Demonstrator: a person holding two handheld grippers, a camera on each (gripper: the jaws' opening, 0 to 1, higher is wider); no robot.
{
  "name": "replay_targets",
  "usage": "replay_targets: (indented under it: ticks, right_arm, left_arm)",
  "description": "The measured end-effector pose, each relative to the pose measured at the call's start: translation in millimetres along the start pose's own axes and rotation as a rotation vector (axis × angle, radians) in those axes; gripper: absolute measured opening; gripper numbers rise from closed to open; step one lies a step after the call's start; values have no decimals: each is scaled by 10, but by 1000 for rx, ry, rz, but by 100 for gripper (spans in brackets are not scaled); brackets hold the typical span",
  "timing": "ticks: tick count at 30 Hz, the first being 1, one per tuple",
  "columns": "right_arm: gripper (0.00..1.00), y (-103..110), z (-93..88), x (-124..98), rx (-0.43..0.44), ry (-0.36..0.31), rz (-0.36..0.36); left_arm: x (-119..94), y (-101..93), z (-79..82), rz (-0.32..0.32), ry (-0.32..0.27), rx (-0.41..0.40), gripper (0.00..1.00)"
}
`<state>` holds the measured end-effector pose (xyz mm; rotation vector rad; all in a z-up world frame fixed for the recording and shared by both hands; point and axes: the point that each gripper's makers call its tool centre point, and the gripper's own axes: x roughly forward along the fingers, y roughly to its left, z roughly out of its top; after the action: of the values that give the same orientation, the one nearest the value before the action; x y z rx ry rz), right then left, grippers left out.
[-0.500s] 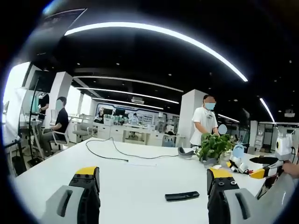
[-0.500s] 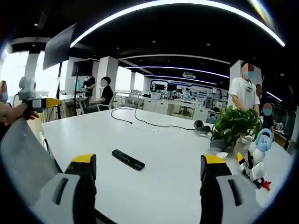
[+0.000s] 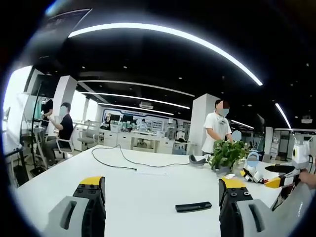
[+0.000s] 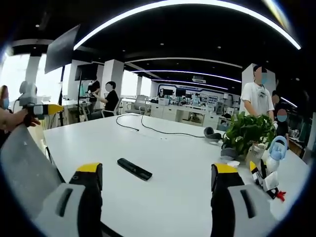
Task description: Press the specified remote control buttons in sequence, fully releasing each button before pressing the next.
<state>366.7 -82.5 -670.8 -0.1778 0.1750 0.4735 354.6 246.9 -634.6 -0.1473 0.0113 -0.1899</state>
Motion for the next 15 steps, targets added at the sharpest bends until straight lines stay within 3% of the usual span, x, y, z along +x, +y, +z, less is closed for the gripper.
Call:
replay_targets:
  ticks: [15]
  right_arm:
    - [93, -35, -1, -17, 14, -2, -15]
  left_arm:
    - [-4, -25, -25, -5, 13, 3, 100]
